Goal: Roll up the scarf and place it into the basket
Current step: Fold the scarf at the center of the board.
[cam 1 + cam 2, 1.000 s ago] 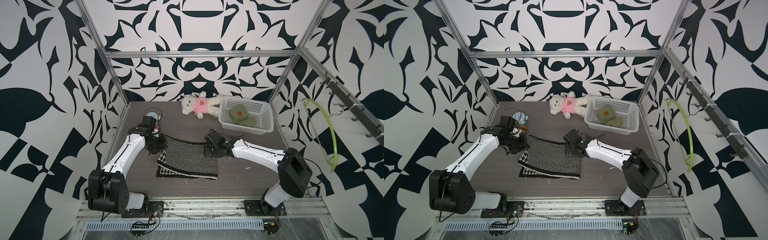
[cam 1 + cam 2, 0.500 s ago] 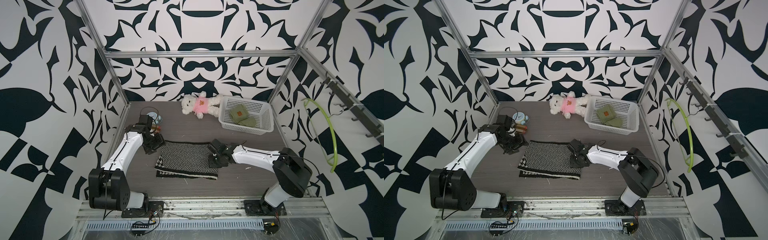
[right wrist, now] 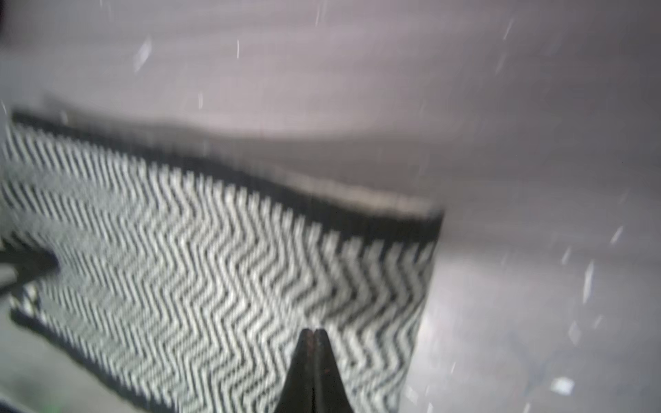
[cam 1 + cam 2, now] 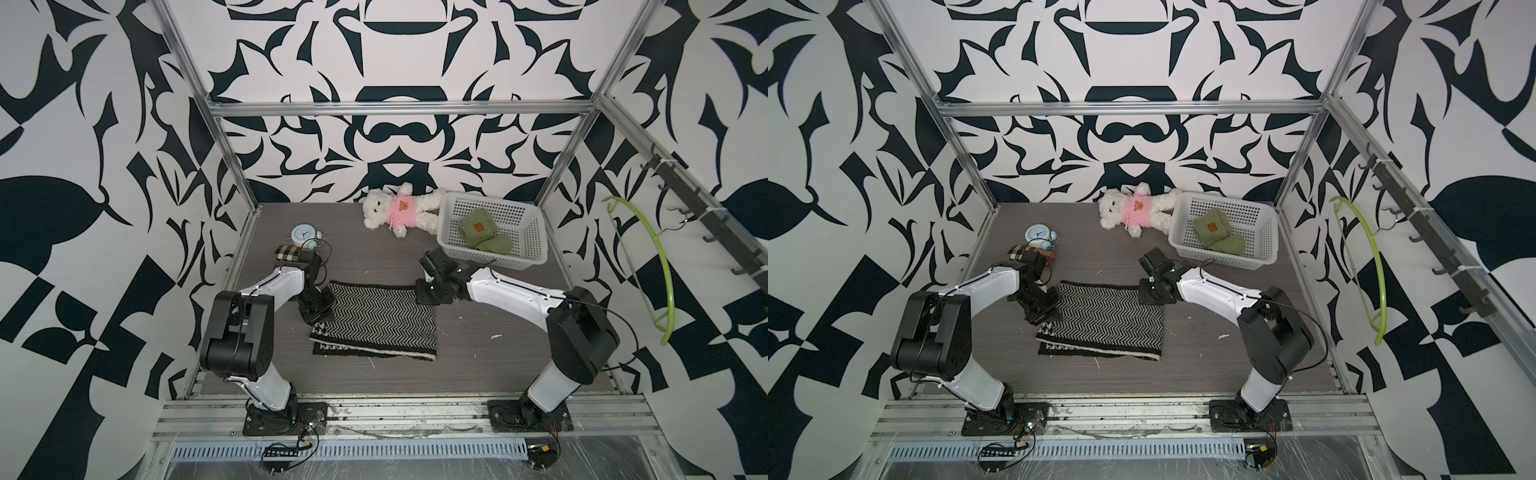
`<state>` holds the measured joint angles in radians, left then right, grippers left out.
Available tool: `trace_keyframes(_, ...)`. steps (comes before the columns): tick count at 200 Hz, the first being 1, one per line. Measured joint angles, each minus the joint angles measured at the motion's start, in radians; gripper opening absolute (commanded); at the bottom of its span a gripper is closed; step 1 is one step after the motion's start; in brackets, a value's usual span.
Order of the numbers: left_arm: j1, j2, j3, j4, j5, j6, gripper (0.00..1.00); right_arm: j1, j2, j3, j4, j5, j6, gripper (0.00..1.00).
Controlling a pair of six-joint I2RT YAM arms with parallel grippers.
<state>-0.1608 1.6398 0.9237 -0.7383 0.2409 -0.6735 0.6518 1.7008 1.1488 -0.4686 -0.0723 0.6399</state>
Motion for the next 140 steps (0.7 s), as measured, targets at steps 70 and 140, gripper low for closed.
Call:
trace_keyframes(70,0.01,-0.047,0.017,-0.023,-0.023,0.01,0.49,-0.08,0.146,0.045,0.003,-0.027,-0.068,0.0)
trace_keyframes(140,-0.037,-0.104,0.118,-0.013,0.038,0.015,0.0,0.101,-0.156,-0.108,-0.062,-0.042,-0.032,0.0)
